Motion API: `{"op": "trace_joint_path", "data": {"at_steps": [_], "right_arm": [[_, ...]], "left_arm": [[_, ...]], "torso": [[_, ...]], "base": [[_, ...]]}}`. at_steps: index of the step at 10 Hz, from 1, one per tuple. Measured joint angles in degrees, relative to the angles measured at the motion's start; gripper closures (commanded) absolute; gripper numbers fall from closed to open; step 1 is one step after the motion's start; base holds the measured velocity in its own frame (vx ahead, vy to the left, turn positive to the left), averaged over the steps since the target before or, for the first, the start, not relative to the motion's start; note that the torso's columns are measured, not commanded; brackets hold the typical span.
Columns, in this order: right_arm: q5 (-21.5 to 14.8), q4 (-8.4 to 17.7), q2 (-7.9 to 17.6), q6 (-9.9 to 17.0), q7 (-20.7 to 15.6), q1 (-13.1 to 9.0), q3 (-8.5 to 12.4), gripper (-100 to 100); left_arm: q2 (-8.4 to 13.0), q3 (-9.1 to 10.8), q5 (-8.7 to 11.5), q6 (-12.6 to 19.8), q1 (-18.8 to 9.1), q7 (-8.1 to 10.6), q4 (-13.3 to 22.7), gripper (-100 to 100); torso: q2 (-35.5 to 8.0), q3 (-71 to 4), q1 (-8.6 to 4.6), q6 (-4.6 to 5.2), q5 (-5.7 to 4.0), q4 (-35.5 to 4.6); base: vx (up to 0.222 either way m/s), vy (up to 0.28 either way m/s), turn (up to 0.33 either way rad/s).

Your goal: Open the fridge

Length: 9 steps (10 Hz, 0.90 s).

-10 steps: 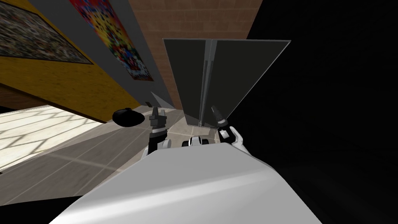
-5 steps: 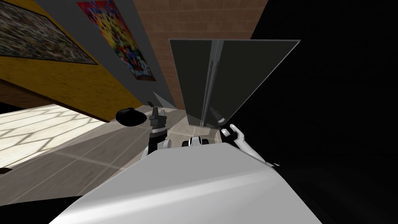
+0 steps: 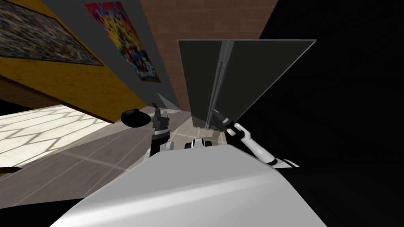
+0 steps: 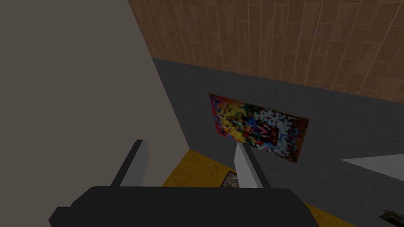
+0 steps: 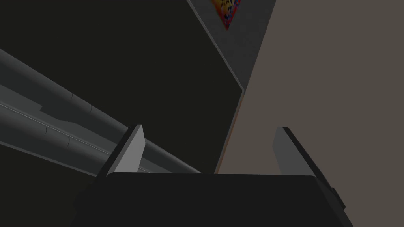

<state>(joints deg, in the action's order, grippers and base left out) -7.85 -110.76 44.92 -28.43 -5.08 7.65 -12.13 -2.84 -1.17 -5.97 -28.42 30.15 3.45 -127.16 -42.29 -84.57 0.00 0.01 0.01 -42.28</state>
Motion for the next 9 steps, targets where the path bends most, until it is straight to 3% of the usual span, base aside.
{"op": "trace_joint_path", "data": {"at_steps": [9], "right_arm": [[-1.6,5.9,14.8,2.7,0.6,-6.4,-3.4,-100]], "left_arm": [[0.0,0.0,0.0,0.0,0.0,0.0,0.0,0]], "torso": [[0.0,0.0,-0.03,0.0,0.0,0.0]], "base": [[0.015,0.074,0.02]]}}
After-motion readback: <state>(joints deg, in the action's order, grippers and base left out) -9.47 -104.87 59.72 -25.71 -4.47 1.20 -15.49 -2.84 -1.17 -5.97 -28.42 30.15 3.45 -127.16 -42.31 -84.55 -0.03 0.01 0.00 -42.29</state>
